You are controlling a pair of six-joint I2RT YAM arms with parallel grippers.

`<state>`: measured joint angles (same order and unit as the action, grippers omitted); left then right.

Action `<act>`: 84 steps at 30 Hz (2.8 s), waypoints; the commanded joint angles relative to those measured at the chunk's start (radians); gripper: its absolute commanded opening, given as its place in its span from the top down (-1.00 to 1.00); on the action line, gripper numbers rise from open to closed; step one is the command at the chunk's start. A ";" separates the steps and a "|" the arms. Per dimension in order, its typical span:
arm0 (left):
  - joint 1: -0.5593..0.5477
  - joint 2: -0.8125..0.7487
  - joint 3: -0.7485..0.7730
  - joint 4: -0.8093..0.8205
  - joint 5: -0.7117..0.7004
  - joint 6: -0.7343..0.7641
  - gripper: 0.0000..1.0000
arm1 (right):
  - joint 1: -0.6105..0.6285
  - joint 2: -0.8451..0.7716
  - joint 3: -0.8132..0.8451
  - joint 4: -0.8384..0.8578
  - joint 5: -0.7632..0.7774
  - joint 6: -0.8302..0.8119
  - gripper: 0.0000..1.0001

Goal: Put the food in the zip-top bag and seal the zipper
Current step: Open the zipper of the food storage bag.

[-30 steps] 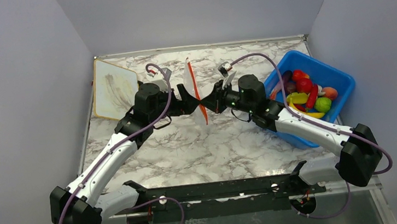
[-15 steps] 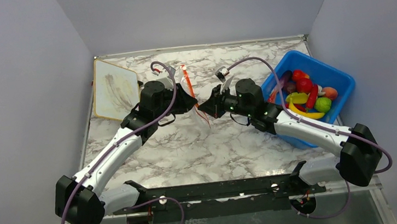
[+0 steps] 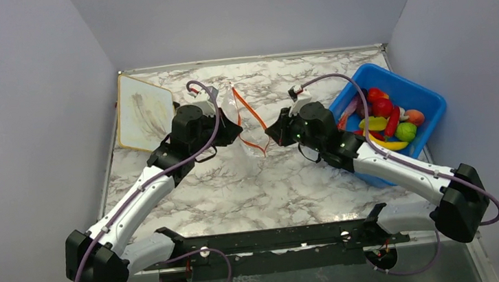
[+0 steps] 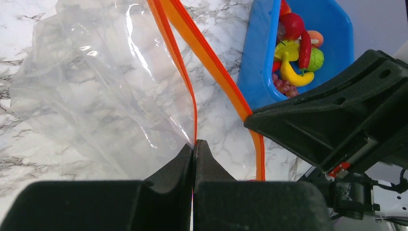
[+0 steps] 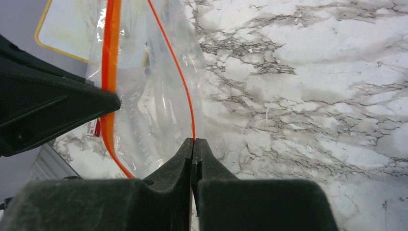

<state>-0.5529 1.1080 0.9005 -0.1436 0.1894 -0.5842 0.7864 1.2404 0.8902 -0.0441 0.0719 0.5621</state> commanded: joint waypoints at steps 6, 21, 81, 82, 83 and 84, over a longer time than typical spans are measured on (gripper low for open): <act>0.002 -0.079 -0.033 0.072 0.147 0.127 1.00 | 0.005 -0.056 0.045 -0.033 -0.112 0.033 0.40; 0.002 -0.068 -0.017 0.047 0.236 0.204 1.00 | 0.006 0.103 0.199 -0.118 -0.036 0.105 0.19; -0.106 0.226 0.266 -0.123 -0.335 0.427 0.52 | 0.005 0.193 0.367 -0.373 0.219 0.160 0.98; -0.105 0.221 0.265 -0.128 -0.357 0.435 0.71 | 0.005 0.186 0.357 -0.365 0.218 0.147 0.98; -0.106 0.213 0.263 -0.131 -0.375 0.442 0.87 | 0.005 0.176 0.343 -0.353 0.217 0.131 0.98; -0.106 0.207 0.264 -0.136 -0.392 0.451 1.00 | 0.005 0.164 0.326 -0.335 0.214 0.117 0.98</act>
<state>-0.6548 1.3457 1.1370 -0.2379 -0.0830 -0.1822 0.7864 1.4506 1.2594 -0.4385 0.2604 0.7353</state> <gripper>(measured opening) 0.124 0.013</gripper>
